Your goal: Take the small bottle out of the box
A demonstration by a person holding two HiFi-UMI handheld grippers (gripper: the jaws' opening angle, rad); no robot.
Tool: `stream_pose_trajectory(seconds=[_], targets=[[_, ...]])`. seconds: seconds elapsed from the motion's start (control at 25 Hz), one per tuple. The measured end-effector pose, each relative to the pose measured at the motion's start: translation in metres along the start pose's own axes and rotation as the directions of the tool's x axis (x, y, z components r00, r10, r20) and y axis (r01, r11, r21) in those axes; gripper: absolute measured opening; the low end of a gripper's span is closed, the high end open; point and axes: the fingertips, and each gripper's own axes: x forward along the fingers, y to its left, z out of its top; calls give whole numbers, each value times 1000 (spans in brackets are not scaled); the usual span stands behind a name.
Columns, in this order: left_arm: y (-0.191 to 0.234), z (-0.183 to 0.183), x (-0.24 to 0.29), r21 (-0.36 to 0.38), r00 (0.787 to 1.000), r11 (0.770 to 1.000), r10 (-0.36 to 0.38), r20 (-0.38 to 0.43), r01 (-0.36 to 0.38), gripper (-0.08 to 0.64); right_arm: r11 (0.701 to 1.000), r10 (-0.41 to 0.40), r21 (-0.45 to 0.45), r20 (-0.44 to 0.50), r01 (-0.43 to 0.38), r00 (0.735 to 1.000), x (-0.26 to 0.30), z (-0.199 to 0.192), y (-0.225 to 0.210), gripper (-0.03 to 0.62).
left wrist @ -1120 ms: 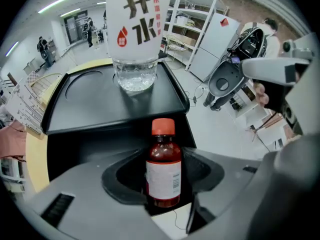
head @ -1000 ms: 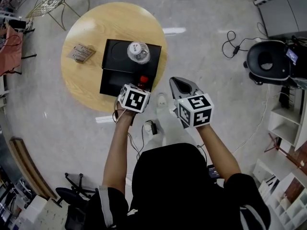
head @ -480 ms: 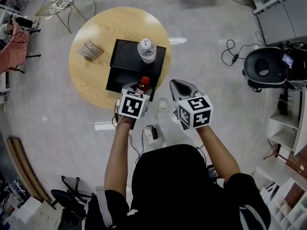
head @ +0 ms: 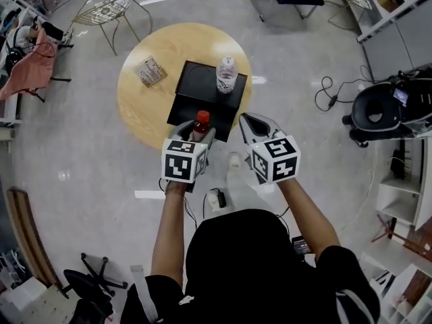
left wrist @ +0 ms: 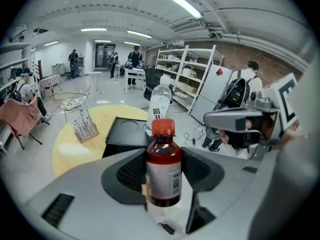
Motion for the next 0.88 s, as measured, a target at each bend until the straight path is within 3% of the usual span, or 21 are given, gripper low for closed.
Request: stream_pose_trajectory(seconds=[0.32,0.88], targets=[[-8,14,-77,7,987,1000,8,163,-9,226,998,7,-60,86,-2,996,-31,25,50,2],[-29,12,-191,35,926,999,-14,377,1,227,990,54,-142,210,-24,976,-87,51,140,2]])
